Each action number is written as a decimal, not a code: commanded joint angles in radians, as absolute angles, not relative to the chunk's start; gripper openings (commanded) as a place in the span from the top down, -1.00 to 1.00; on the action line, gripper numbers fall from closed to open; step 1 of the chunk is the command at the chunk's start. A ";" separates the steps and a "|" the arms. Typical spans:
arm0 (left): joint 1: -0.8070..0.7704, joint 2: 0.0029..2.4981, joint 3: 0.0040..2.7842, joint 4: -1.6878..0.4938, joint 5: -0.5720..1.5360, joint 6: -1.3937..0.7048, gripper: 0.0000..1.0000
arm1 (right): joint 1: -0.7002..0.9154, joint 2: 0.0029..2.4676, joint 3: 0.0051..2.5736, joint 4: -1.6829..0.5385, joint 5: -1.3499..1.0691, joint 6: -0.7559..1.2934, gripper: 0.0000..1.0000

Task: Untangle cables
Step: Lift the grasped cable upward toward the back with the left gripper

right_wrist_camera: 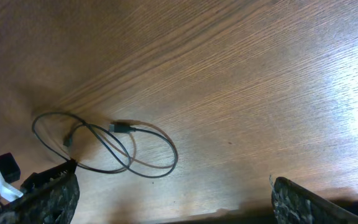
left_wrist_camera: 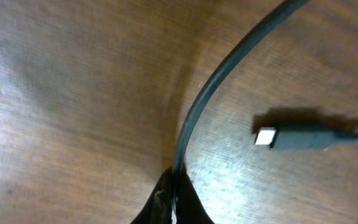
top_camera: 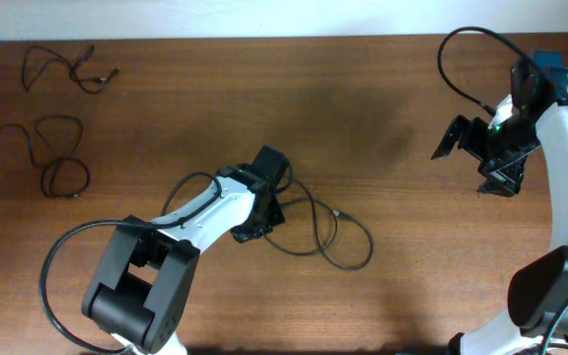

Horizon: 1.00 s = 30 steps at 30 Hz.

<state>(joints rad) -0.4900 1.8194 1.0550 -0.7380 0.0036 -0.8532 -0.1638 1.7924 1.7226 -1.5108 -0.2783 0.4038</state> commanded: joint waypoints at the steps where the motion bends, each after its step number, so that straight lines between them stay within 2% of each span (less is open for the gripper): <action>1: -0.489 1.819 1.029 -0.685 -0.076 -0.749 1.00 | -0.165 1.768 1.738 -1.510 -0.277 0.397 -0.97; 3: -0.476 1.819 1.069 -0.675 -0.079 -0.579 1.00 | -0.165 1.768 1.738 -1.510 -0.277 0.397 -0.97; 5: -0.440 1.807 1.199 -0.793 -0.123 -0.445 1.00 | -0.165 1.768 1.738 -1.510 -0.277 0.397 -0.97; 8: -0.399 1.781 1.434 -1.034 -0.349 -0.446 1.00 | -0.165 1.768 1.738 -1.510 -0.277 0.397 -0.97; 9: -0.394 1.773 1.487 -1.080 -0.368 -0.444 1.00 | -0.165 1.768 1.738 -1.510 -0.277 0.397 -0.97; 11: -0.389 1.755 1.539 -1.105 -0.368 -0.382 1.00 | -0.165 1.768 1.738 -1.510 -0.277 0.397 -0.97; 16: -0.337 1.750 1.552 -1.109 -0.378 -0.405 1.00 | -0.165 1.768 1.738 -1.510 -0.277 0.397 -0.97; 19: -0.331 1.728 1.691 -1.170 -0.371 -0.353 1.00 | -0.165 1.768 1.738 -1.510 -0.277 0.397 -0.97; 20: -0.318 1.711 1.766 -1.183 -0.322 -0.354 1.00 | -0.165 1.768 1.738 -1.510 -0.277 0.397 -0.97; 22: -0.284 1.678 1.872 -1.160 -0.077 -0.334 1.00 | -0.165 1.768 1.738 -1.510 -0.277 0.397 -0.97; 24: -0.274 1.671 1.895 -1.151 0.236 -0.137 1.00 | -0.165 1.768 1.738 -1.510 -0.277 0.397 -0.97; 25: -0.276 1.671 1.894 -1.178 0.278 -0.104 1.00 | -0.165 1.768 1.738 -1.510 -0.277 0.397 -0.97; 30: -0.279 1.672 1.893 -1.277 0.179 -0.104 1.00 | -0.165 1.768 1.738 -1.510 -0.277 0.397 -0.97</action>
